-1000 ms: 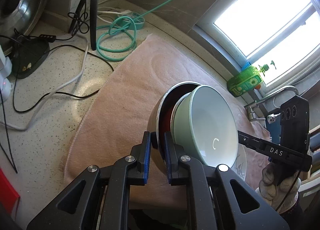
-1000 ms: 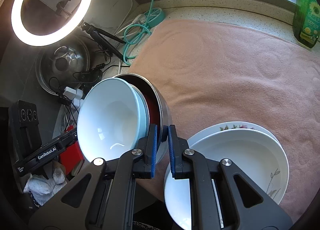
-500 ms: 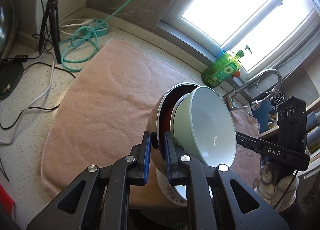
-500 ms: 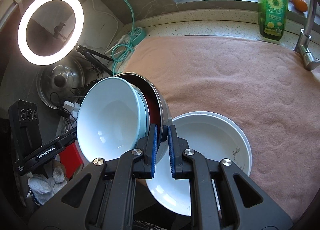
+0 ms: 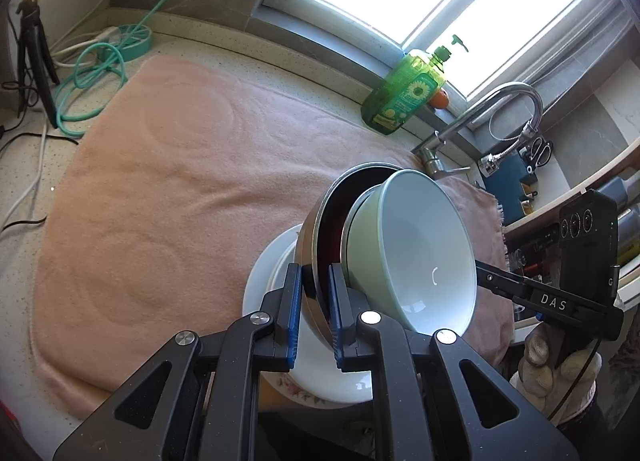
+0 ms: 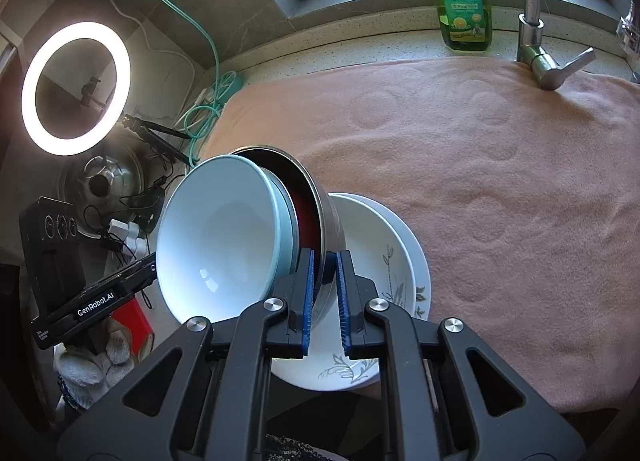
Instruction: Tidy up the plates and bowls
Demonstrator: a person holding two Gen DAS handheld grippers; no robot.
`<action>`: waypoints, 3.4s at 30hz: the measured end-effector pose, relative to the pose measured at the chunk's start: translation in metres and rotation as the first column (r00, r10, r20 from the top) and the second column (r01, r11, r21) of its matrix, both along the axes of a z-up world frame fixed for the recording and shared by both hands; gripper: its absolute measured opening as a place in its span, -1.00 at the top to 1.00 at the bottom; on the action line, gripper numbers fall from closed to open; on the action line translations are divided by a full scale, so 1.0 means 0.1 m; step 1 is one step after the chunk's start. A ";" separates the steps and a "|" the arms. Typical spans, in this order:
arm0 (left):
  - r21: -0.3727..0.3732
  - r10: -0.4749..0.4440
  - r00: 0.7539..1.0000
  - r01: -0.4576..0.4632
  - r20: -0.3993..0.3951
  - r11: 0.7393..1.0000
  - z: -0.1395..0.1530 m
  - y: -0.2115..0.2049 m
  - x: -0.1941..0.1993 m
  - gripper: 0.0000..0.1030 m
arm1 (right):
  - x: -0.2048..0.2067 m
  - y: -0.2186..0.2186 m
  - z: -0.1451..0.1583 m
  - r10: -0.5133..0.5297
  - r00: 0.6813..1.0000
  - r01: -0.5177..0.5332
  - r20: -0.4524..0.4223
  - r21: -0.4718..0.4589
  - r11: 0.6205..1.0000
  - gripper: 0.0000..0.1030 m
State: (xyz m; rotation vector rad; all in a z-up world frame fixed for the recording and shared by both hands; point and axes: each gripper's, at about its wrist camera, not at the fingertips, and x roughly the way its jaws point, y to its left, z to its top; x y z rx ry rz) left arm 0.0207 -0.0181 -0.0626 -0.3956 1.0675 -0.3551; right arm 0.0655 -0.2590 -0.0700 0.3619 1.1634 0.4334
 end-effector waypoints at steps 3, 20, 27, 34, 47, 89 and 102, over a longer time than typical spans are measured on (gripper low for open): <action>0.003 -0.020 1.000 0.020 -0.009 1.000 -0.03 -0.08 -0.01 0.78 | -0.05 -0.07 -0.04 -0.015 1.000 0.015 -0.008 -0.003 1.000 0.78; 0.039 -0.059 0.997 0.061 -0.053 0.997 -0.17 -0.25 -0.02 0.79 | -0.14 -0.15 -0.27 -0.036 0.998 0.036 -0.049 -0.006 0.999 0.78; 0.041 -0.059 0.996 0.062 -0.063 0.997 -0.20 -0.25 -0.02 0.79 | -0.14 -0.14 -0.30 -0.032 0.998 0.031 -0.058 -0.008 0.999 0.78; 0.044 -0.059 0.996 0.062 -0.068 0.997 -0.21 -0.25 -0.01 0.79 | -0.14 -0.12 -0.31 -0.025 0.998 0.025 -0.059 -0.009 1.000 0.78; 0.045 -0.062 0.995 0.065 -0.075 0.997 -0.23 -0.23 -0.01 0.79 | -0.13 -0.10 -0.30 -0.013 0.999 0.012 -0.052 -0.021 1.000 0.76; 0.211 -0.031 0.996 0.012 0.089 0.977 0.21 -0.11 -0.46 -0.18 | -0.62 -0.30 0.18 -0.059 0.986 0.085 0.157 -0.170 0.982 -0.46; 0.328 -0.067 0.982 0.006 0.175 0.945 0.38 -0.33 -0.60 -0.39 | -0.80 -0.28 0.29 -0.080 0.971 0.131 0.225 -0.220 0.967 -0.67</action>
